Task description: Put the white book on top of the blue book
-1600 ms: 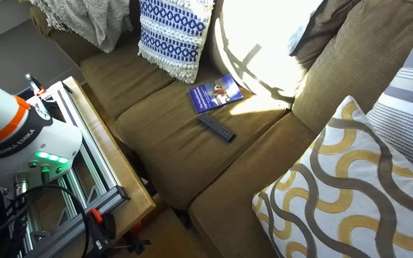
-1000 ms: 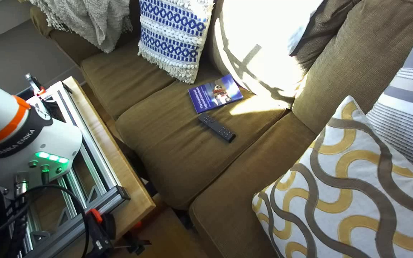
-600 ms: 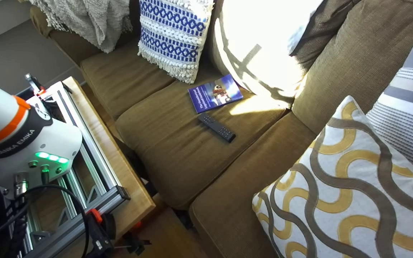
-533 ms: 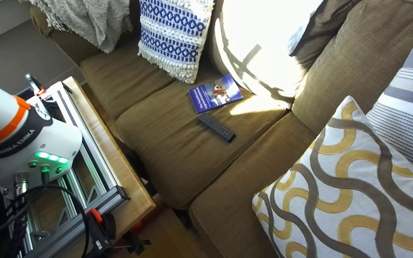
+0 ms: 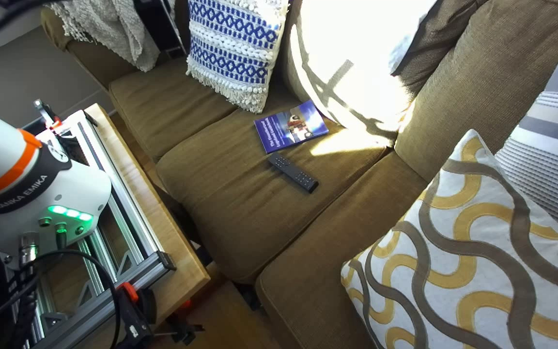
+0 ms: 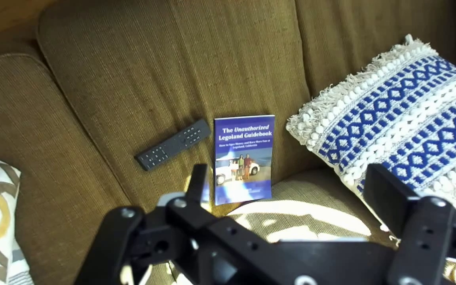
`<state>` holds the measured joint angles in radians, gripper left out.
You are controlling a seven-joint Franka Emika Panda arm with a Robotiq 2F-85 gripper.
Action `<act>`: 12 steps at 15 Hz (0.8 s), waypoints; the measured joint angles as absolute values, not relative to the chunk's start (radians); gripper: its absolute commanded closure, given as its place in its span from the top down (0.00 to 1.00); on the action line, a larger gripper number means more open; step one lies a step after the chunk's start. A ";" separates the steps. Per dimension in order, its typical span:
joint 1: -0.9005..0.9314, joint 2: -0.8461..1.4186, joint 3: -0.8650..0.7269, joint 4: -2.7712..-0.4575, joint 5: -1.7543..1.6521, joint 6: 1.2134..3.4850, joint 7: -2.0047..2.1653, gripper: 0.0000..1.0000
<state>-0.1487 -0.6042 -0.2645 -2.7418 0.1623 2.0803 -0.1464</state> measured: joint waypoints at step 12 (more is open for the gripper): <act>-0.047 -0.295 -0.322 -2.719 0.346 2.334 -0.413 1.00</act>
<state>-0.0466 -0.2949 -0.3218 -2.7190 0.3460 2.3338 -0.4126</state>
